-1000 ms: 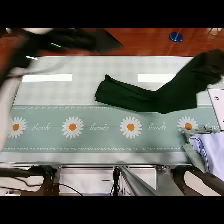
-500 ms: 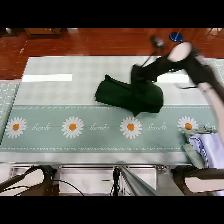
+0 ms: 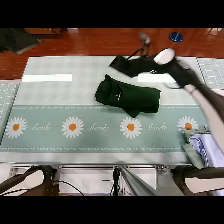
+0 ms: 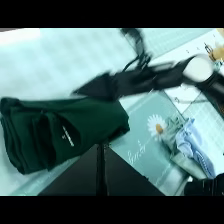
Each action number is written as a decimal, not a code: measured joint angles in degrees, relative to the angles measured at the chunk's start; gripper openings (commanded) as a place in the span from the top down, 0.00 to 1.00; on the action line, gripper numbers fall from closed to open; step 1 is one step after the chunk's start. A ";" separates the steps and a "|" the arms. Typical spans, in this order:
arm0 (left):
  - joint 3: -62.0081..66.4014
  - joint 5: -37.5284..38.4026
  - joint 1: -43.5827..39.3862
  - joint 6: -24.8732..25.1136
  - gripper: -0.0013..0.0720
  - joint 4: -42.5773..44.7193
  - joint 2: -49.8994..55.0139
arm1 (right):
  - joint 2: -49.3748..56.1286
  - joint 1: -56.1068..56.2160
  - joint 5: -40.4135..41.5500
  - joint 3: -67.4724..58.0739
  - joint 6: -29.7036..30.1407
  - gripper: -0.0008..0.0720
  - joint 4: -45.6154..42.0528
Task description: Fold the shirts.
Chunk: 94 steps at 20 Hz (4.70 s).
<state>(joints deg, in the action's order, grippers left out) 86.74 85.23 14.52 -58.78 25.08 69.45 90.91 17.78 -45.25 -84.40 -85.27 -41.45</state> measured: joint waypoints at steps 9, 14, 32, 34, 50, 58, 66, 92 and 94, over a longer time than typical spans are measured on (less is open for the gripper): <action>-12.68 -2.21 -1.33 1.22 0.95 1.25 0.13 | -14.47 -26.23 -29.83 1.36 -4.22 0.17 -39.39; -13.77 -2.19 -1.38 1.22 0.95 3.82 0.20 | -12.00 -34.18 -32.89 8.92 -0.59 0.16 -31.89; -13.99 -2.12 -1.38 1.05 0.95 6.27 0.31 | 1.73 -23.45 -14.78 20.04 15.39 0.96 12.33; -13.99 -2.14 -1.38 1.07 0.95 6.67 0.31 | -2.80 -25.29 -19.26 17.11 15.21 0.96 13.20; -14.01 -1.31 -1.44 1.09 0.95 7.76 0.31 | -38.86 -63.60 -58.18 -5.38 -10.71 0.96 -20.22; -13.99 -4.04 -1.44 1.31 0.95 7.76 0.31 | -42.91 -67.91 -57.92 4.70 -5.75 0.96 -50.60; -14.01 -9.20 -1.31 1.38 0.95 7.76 0.31 | -45.51 -80.61 -59.23 30.34 -2.12 0.96 -73.37; -9.97 -19.19 -15.08 -14.69 0.17 47.45 10.27 | -8.81 -23.54 -31.95 -0.85 3.13 0.32 -44.28; -9.75 -18.75 -16.70 -16.79 0.17 49.48 10.43 | -7.82 -19.63 -33.53 -1.64 1.84 0.32 -46.21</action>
<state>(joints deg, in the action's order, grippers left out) 76.99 66.48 -2.17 -75.57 74.56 79.88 83.09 -1.85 -78.78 -86.04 -83.44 -87.66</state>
